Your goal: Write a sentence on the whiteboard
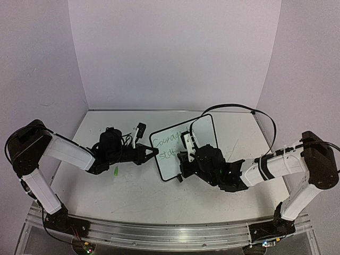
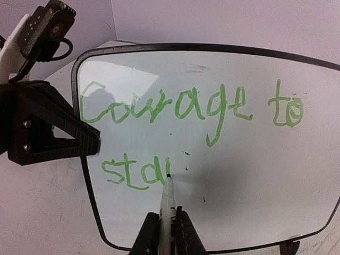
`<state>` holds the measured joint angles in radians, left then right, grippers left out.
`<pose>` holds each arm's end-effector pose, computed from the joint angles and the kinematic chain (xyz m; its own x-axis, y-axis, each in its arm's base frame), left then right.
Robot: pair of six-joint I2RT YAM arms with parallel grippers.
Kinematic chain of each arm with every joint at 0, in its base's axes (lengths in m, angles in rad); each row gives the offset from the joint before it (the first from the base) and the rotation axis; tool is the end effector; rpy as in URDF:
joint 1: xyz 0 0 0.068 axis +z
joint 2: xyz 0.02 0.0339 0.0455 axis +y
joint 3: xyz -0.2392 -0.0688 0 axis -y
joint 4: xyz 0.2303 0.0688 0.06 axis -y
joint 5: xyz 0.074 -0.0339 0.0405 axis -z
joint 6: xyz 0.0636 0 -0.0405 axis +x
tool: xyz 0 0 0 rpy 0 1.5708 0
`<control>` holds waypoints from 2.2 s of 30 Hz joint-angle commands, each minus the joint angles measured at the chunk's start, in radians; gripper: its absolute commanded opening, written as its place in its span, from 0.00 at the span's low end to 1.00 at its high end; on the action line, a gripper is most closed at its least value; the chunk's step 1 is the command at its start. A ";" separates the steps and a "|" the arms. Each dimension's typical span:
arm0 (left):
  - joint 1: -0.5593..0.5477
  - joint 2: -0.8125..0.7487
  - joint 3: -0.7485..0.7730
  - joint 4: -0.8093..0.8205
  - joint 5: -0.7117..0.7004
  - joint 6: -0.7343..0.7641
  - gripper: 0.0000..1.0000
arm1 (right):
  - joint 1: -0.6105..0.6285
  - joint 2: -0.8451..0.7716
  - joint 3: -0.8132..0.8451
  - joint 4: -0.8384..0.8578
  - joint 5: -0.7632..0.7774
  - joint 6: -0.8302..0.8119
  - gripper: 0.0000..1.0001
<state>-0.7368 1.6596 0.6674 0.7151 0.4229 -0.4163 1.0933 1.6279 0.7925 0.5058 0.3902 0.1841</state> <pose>0.2375 -0.2507 0.1556 -0.5513 0.0023 -0.8343 0.7459 0.4494 -0.4916 0.1862 0.3071 0.1788 -0.2663 -0.1463 -0.9527 -0.6177 0.7847 0.0522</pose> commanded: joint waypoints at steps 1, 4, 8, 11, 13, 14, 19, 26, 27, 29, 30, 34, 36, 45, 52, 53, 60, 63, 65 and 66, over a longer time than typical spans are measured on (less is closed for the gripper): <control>0.002 -0.022 -0.006 -0.049 -0.030 0.051 0.00 | -0.019 -0.007 0.033 0.042 0.051 -0.015 0.00; 0.001 -0.015 -0.001 -0.048 -0.026 0.051 0.00 | -0.019 -0.010 0.032 0.052 0.041 -0.022 0.00; 0.001 -0.015 -0.001 -0.048 -0.026 0.050 0.00 | -0.019 -0.007 0.036 0.054 0.054 -0.023 0.00; 0.002 -0.018 -0.003 -0.048 -0.028 0.051 0.00 | -0.019 -0.006 0.042 0.031 0.075 -0.016 0.00; 0.002 -0.019 -0.003 -0.049 -0.029 0.051 0.00 | -0.019 -0.005 0.044 0.009 0.084 -0.008 0.00; 0.002 -0.019 -0.003 -0.049 -0.030 0.051 0.00 | -0.019 -0.005 0.043 0.003 0.086 -0.002 0.00; 0.002 -0.020 -0.005 -0.049 -0.030 0.052 0.00 | -0.019 -0.012 0.025 -0.022 0.074 0.018 0.00; 0.002 -0.021 -0.008 -0.049 -0.031 0.051 0.00 | -0.018 -0.022 -0.010 -0.043 0.038 0.040 0.00; 0.002 -0.021 -0.007 -0.049 -0.030 0.051 0.00 | -0.017 -0.022 -0.014 -0.044 0.036 0.042 0.00; 0.001 -0.021 -0.006 -0.048 -0.030 0.051 0.00 | -0.018 -0.023 -0.018 -0.048 0.031 0.046 0.00; 0.001 -0.021 -0.006 -0.049 -0.031 0.051 0.00 | -0.018 -0.023 -0.020 -0.048 0.029 0.049 0.00; 0.001 -0.022 -0.008 -0.048 -0.030 0.050 0.00 | -0.017 -0.020 -0.025 -0.053 0.020 0.053 0.00; 0.001 -0.023 -0.010 -0.048 -0.031 0.050 0.00 | -0.017 -0.019 -0.026 -0.056 0.020 0.055 0.00; 0.002 -0.020 -0.006 -0.048 -0.031 0.050 0.00 | -0.018 -0.034 -0.018 -0.056 0.024 0.051 0.00; 0.001 -0.021 -0.007 -0.049 -0.032 0.049 0.00 | -0.023 -0.134 -0.042 -0.007 0.022 0.019 0.00; 0.002 -0.021 -0.005 -0.048 -0.030 0.049 0.00 | -0.024 -0.132 -0.042 -0.004 0.019 0.014 0.00; 0.002 -0.026 -0.008 -0.048 -0.030 0.047 0.00 | -0.026 -0.132 -0.065 0.005 0.008 -0.008 0.00; 0.001 -0.025 -0.006 -0.049 -0.030 0.047 0.00 | -0.027 -0.125 -0.060 0.005 0.009 -0.018 0.00; 0.001 -0.026 -0.005 -0.051 -0.030 0.047 0.00 | -0.029 -0.115 -0.054 0.005 0.011 -0.021 0.00; 0.002 -0.025 -0.006 -0.051 -0.030 0.047 0.00 | -0.032 -0.110 -0.052 0.004 0.008 -0.020 0.00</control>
<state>-0.7387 1.6558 0.6674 0.7082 0.4236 -0.4152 1.0710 1.5162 0.7319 0.4843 0.3989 0.1816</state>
